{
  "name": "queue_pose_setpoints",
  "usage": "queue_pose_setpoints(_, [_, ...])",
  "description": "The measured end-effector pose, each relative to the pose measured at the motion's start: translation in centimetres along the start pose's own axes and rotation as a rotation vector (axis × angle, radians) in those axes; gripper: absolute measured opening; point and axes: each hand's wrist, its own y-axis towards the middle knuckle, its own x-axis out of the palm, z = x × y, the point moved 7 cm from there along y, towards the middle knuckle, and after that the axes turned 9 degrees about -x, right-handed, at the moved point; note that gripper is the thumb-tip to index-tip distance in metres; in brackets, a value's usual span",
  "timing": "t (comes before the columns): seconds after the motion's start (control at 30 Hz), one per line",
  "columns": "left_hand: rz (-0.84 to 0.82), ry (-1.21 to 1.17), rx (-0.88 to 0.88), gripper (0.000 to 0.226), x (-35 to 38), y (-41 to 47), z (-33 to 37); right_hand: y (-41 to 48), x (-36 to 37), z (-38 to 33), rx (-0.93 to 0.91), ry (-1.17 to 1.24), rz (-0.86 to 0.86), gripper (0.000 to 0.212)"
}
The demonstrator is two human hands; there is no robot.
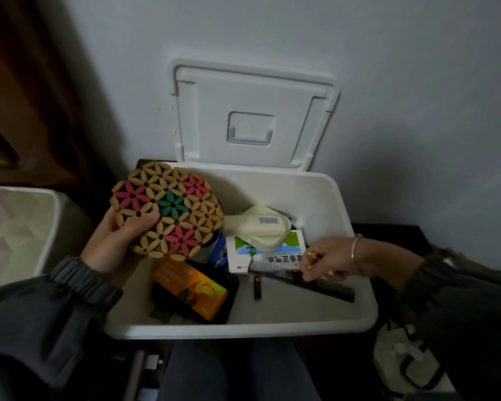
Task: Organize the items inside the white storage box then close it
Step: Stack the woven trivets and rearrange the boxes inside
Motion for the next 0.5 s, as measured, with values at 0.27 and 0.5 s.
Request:
queue_pose_setpoints(0.27, [-0.237, 0.136, -0.590, 0.079, 5.4, -0.5, -4.9, -4.4, -6.2, 0.5, -0.229, 0.182, 0.688, 0.013])
queue_pose_setpoints(0.5, [-0.156, 0.393, -0.892, 0.066, 9.8, 0.3, -11.7, -4.8, -7.0, 1.6, -0.395, 0.267, 1.003, 0.019])
